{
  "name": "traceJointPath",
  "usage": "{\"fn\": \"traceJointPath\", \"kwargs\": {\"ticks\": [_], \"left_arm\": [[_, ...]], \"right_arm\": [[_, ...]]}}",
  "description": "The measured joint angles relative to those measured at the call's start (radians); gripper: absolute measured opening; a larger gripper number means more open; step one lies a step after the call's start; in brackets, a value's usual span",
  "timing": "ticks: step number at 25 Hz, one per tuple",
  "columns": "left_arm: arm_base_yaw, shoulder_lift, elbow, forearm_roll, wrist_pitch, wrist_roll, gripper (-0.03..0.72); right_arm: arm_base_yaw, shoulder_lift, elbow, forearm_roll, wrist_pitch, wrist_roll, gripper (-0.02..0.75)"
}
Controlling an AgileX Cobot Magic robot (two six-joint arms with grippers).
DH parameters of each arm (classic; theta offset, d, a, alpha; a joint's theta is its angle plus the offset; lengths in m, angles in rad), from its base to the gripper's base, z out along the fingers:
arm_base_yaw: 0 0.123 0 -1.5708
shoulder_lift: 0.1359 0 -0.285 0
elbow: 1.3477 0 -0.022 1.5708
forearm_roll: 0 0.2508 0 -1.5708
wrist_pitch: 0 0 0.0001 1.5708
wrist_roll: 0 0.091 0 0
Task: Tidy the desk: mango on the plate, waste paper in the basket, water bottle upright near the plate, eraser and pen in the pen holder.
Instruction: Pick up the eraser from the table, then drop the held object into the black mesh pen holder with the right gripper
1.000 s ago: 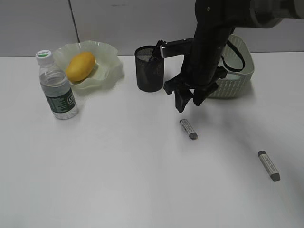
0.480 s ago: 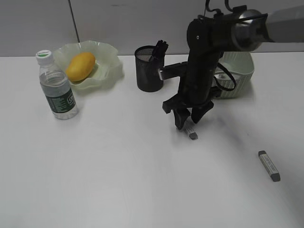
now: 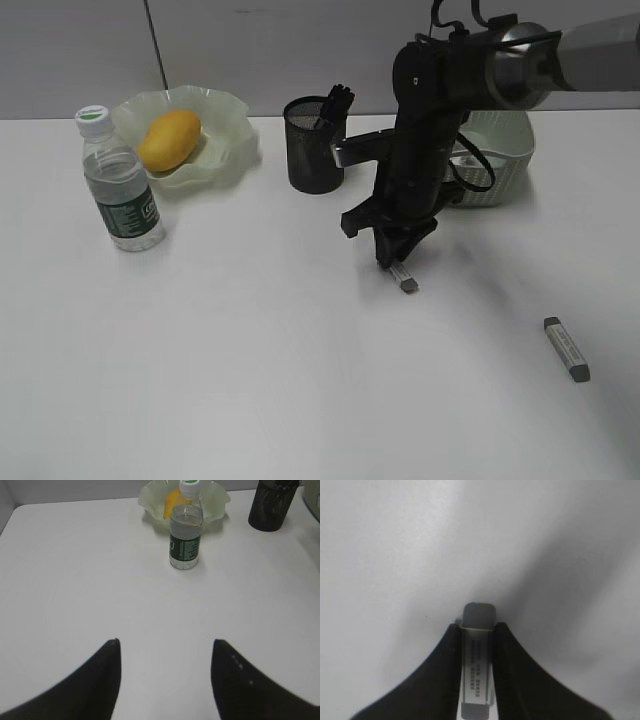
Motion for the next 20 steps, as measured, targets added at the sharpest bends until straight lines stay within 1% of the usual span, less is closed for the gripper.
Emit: {"fn": "traceJointPath", "kwargs": {"ticks": [7,11,13,14,17,20], "left_arm": [[0.000,0.000,0.000,0.000,0.000,0.000,0.437],[0.000,0.000,0.000,0.000,0.000,0.000,0.437],[0.000,0.000,0.000,0.000,0.000,0.000,0.436],[0.000,0.000,0.000,0.000,0.000,0.000,0.435],[0.000,0.000,0.000,0.000,0.000,0.000,0.434],[0.000,0.000,0.000,0.000,0.000,0.000,0.428]], "right_arm": [[0.000,-0.008,0.000,0.006,0.002,0.000,0.155],[0.001,-0.107,0.000,0.038,-0.025,0.000,0.156],[0.001,-0.172,0.000,0.069,-0.099,0.000,0.156],[0.001,-0.208,0.000,0.085,-0.160,0.000,0.156],[0.002,-0.278,0.000,0.117,-0.394,-0.006,0.156],[0.002,-0.285,-0.001,0.146,-0.633,-0.030,0.156]]}}
